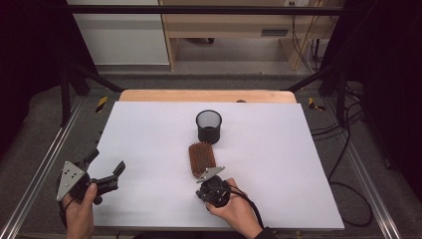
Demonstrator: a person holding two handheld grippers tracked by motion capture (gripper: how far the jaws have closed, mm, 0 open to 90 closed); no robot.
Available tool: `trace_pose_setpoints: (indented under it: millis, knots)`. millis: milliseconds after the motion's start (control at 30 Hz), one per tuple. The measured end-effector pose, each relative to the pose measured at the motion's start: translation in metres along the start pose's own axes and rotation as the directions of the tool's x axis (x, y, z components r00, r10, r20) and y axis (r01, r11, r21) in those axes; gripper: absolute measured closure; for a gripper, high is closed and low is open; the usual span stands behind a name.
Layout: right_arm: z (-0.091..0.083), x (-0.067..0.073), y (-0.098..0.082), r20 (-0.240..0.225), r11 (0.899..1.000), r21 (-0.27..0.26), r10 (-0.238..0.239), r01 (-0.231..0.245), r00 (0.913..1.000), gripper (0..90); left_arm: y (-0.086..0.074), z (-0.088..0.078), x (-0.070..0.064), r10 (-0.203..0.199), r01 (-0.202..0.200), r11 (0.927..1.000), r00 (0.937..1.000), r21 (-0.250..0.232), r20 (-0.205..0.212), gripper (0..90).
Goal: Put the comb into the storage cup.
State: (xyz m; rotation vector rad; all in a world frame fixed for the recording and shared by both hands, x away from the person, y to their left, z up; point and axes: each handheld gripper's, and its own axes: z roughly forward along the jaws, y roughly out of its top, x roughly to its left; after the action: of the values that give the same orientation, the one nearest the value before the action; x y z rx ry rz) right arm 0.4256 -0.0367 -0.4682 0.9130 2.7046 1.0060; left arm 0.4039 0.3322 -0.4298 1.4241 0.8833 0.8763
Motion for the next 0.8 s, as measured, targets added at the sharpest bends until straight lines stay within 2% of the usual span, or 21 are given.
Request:
trace_pose_setpoints:
  millis: [200,500,800]
  knots:
    - [-0.006,-0.006,-0.005,0.012,1.0,0.01,0.002,-0.002,0.9999,90.0,0.0,0.0,0.0,-0.004,0.004,1.0,1.0,-0.002,0.001,1.6]
    - [-0.018,-0.018,-0.013,0.03,0.999,0.009,0.034,-0.035,0.999,90.0,0.0,0.0,-0.001,-0.002,0.002,1.0,1.0,0.002,-0.001,1.6]
    - [-0.02,-0.026,-0.017,0.049,0.999,0.021,0.038,-0.039,0.9981,90.0,0.0,0.0,0.0,-0.003,0.003,1.0,1.0,0.0,0.0,1.6]
